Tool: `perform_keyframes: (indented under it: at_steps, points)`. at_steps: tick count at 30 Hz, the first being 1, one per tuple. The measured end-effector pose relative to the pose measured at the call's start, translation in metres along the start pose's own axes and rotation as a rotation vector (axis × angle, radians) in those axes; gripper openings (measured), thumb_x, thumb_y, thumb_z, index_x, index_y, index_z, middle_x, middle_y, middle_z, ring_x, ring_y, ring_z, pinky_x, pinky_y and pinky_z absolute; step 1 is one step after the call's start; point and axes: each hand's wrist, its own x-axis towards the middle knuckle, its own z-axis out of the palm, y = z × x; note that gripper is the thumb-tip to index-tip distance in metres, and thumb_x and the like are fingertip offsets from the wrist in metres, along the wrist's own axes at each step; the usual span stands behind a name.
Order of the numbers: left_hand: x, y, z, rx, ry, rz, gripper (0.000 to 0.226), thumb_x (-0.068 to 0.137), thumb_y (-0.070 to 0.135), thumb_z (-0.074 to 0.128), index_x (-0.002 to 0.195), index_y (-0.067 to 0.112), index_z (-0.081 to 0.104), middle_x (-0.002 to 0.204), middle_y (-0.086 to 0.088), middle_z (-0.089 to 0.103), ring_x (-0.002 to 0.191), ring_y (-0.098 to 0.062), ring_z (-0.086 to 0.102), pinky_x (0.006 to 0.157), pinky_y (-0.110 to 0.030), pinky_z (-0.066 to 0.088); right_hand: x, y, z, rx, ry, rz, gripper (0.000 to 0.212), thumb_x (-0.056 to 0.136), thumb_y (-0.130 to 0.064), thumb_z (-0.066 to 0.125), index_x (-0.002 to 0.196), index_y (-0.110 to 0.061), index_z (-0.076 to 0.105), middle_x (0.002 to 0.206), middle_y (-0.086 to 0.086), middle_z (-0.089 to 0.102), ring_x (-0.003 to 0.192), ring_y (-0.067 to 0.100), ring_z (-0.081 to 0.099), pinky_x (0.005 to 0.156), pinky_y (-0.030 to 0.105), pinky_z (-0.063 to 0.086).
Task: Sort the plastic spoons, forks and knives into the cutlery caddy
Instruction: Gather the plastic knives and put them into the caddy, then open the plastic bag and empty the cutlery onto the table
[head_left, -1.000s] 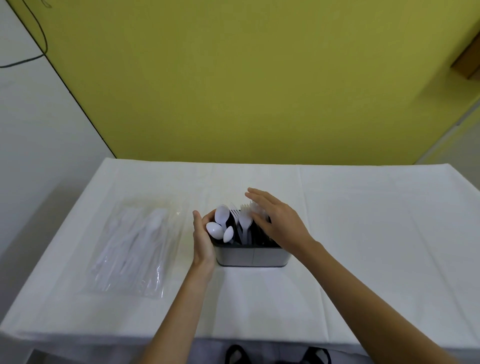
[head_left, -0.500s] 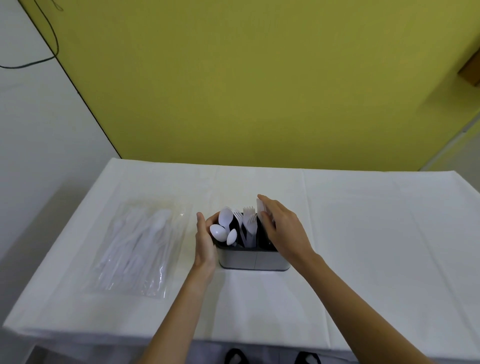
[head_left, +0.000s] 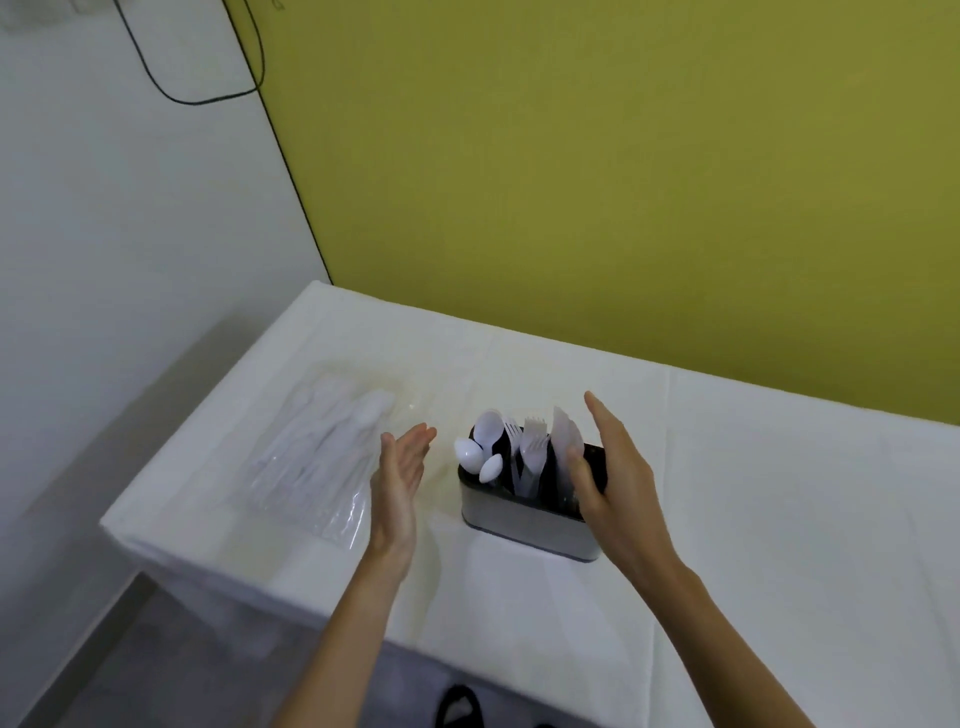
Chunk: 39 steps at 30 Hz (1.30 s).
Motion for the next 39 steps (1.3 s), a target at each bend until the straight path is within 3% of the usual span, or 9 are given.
perform_keyframes:
  at_steps: [6, 10, 12, 14, 20, 23, 33, 36, 39]
  points:
    - [-0.015, -0.003, -0.035, 0.003, 0.167, 0.064, 0.053, 0.103, 0.042, 0.022, 0.13, 0.009, 0.053, 0.128, -0.004, 0.061, 0.126, -0.017, 0.051, 0.113, -0.033, 0.032, -0.001, -0.038, 0.004, 0.083, -0.018, -0.156, 0.051, 0.098, -0.026, 0.046, 0.146, -0.013, 0.032, 0.149, -0.008, 0.036, 0.14, 0.007, 0.03, 0.111, 0.014, 0.022]
    - [-0.009, 0.007, -0.056, -0.015, 0.243, 0.089, 0.051, 0.103, 0.039, 0.024, 0.13, 0.007, 0.053, 0.13, -0.007, 0.059, 0.126, -0.019, 0.051, 0.112, -0.033, 0.033, 0.0, -0.072, 0.018, 0.11, -0.087, -0.22, 0.054, 0.096, -0.036, 0.043, 0.146, -0.018, 0.032, 0.144, -0.003, 0.046, 0.138, 0.013, 0.036, 0.116, 0.029, 0.023]
    - [0.0, 0.014, -0.07, -0.03, 0.267, 0.1, 0.046, 0.104, 0.036, 0.026, 0.126, 0.01, 0.056, 0.127, -0.006, 0.061, 0.124, -0.018, 0.051, 0.112, -0.032, 0.033, 0.002, -0.086, 0.034, 0.126, -0.135, -0.233, 0.052, 0.097, -0.03, 0.045, 0.146, -0.018, 0.033, 0.139, 0.002, 0.05, 0.133, 0.017, 0.041, 0.114, 0.019, 0.019]
    - [0.009, 0.02, -0.081, -0.011, 0.264, 0.12, 0.04, 0.104, 0.034, 0.028, 0.122, 0.013, 0.057, 0.125, -0.005, 0.062, 0.122, -0.017, 0.052, 0.111, -0.031, 0.033, 0.004, -0.097, 0.05, 0.123, -0.166, -0.26, 0.054, 0.096, -0.029, 0.045, 0.147, -0.018, 0.031, 0.138, 0.006, 0.051, 0.127, 0.021, 0.045, 0.113, 0.023, 0.024]
    - [0.049, 0.032, -0.129, 0.125, 0.259, 0.115, 0.031, 0.104, 0.028, 0.032, 0.114, 0.018, 0.059, 0.121, -0.001, 0.062, 0.122, -0.014, 0.052, 0.103, -0.026, 0.034, 0.014, -0.119, 0.103, 0.048, -0.238, -0.236, 0.056, 0.099, -0.029, 0.046, 0.149, -0.02, 0.023, 0.155, -0.007, 0.027, 0.142, 0.0, 0.019, 0.11, 0.005, 0.011]
    - [0.068, 0.032, -0.147, 0.214, 0.249, 0.112, 0.029, 0.101, 0.027, 0.038, 0.114, 0.018, 0.062, 0.122, 0.001, 0.063, 0.123, -0.015, 0.052, 0.102, -0.026, 0.034, 0.018, -0.119, 0.126, -0.031, -0.264, -0.221, 0.058, 0.098, -0.031, 0.047, 0.15, -0.019, 0.022, 0.156, -0.006, 0.026, 0.144, 0.004, 0.019, 0.111, 0.009, 0.013]
    - [0.126, 0.008, -0.194, 0.77, 0.113, 0.047, 0.043, 0.092, 0.017, 0.055, 0.133, 0.004, 0.051, 0.136, -0.013, 0.052, 0.125, -0.027, 0.049, 0.099, -0.029, 0.038, 0.028, -0.078, 0.211, -0.015, -0.318, 0.318, 0.06, 0.095, -0.023, 0.056, 0.146, -0.005, 0.029, 0.147, 0.008, 0.041, 0.13, 0.022, 0.046, 0.105, 0.025, 0.035]
    - [0.141, 0.002, -0.201, 0.945, 0.073, 0.066, 0.041, 0.087, 0.023, 0.06, 0.123, 0.004, 0.058, 0.126, -0.016, 0.058, 0.114, -0.032, 0.055, 0.096, -0.041, 0.046, 0.034, -0.071, 0.228, 0.103, -0.277, 0.521, 0.058, 0.093, -0.019, 0.057, 0.144, -0.005, 0.032, 0.137, 0.009, 0.049, 0.104, 0.017, 0.056, 0.086, 0.022, 0.041]
    - [0.147, 0.003, -0.203, 1.119, 0.087, 0.057, 0.035, 0.086, 0.036, 0.058, 0.103, 0.006, 0.062, 0.117, -0.014, 0.057, 0.107, -0.033, 0.053, 0.089, -0.043, 0.046, 0.038, -0.067, 0.24, 0.221, -0.193, 0.644, 0.06, 0.092, -0.021, 0.058, 0.144, -0.006, 0.032, 0.13, 0.01, 0.053, 0.104, 0.019, 0.055, 0.084, 0.026, 0.043]
